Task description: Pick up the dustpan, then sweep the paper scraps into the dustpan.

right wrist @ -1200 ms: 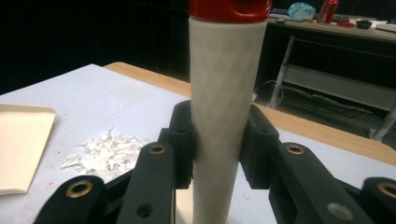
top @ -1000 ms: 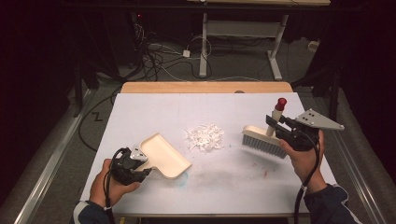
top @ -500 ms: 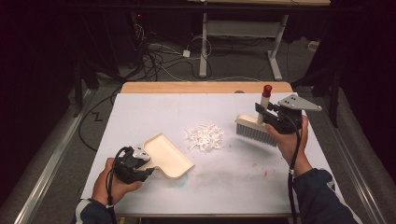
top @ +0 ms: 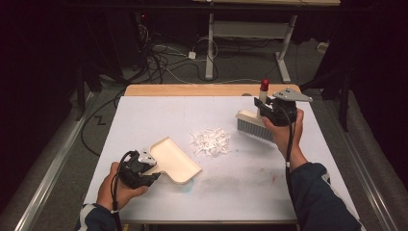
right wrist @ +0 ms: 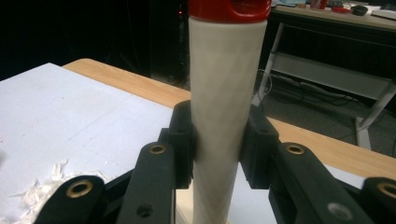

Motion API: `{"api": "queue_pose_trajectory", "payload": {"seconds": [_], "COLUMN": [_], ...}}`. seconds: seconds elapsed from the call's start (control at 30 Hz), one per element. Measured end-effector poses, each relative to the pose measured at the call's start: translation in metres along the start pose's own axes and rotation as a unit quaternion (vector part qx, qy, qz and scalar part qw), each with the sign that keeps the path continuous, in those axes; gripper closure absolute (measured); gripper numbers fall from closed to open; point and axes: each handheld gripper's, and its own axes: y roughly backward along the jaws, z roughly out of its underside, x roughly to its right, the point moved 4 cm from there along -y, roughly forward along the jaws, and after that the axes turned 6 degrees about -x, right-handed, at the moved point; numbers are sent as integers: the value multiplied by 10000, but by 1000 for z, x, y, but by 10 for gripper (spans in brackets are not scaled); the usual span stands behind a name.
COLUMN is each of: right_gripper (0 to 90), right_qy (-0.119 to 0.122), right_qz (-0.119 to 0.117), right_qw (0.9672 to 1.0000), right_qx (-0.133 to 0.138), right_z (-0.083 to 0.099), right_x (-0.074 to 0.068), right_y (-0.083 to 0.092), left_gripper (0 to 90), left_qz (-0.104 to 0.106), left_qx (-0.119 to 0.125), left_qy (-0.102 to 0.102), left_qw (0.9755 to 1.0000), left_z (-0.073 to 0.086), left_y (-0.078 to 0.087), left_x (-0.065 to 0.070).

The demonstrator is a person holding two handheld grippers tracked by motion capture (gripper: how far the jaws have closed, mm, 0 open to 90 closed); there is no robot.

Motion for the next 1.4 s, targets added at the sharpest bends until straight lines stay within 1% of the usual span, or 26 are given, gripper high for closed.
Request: {"api": "queue_pose_trajectory", "payload": {"seconds": [0.07,0.17,0.3,0.37,0.43,0.53,0.63,0.77,0.8,0.9,1.0,1.07,1.17,1.2,1.27,1.33,1.4], "right_gripper": [706,707,706,707,706,706,707,706,706,706,707,707,707,707,707,707,707], "right_qy": [-6,-151,-408,-461,-516,-624,-633,-651,-644,-602,-585,-587,-608,-657,-667,-725,-709], "right_qz": [38,170,285,391,454,465,520,524,566,617,612,669,677,696,727,665,701], "right_qw": [10000,9997,9987,9981,9976,9969,9965,9962,9959,9959,9961,9958,9956,9952,9949,9949,9948], "right_qx": [38,111,86,95,98,122,166,264,291,273,255,217,203,190,212,227,214], "right_z": [-2,-3,-2,-3,-3,-3,-5,-7,-9,-10,-11,-9,-8,-8,-8,-9,-9], "right_x": [0,4,11,13,14,11,7,3,-1,-4,-7,-8,-7,-7,-7,-7,-9], "right_y": [-7,-13,-21,-24,-28,-35,-39,-40,-41,-43,-45,-46,-47,-47,-48,-50,-53], "left_gripper": [629,629,629,629,629,629,629,629,629,629,629,629,629,629,629,629,629], "left_qz": [81,136,152,158,173,204,247,282,317,330,339,340,328,323,329,354,359], "left_qx": [-21,-29,-30,-38,-42,-23,-12,-8,-8,-5,-25,-25,-41,-47,-40,-51,-58], "left_qy": [-11,-32,-31,-33,-25,-8,20,26,22,11,12,13,2,7,6,0,-13], "left_qw": [10000,9999,9999,9999,9998,9998,9997,9996,9995,9995,9994,9994,9995,9995,9994,9994,9993], "left_z": [-1,-2,-4,-4,-4,-2,-1,-1,-1,-2,-3,-3,-3,-3,-3,-5,-5], "left_y": [-1,-2,-4,-5,-4,-4,-4,-5,-5,-6,-7,-7,-7,-7,-7,-8,-8], "left_x": [1,2,2,2,2,1,0,-1,-2,-3,-3,-3,-3,-2,-2,-2,-2]}}
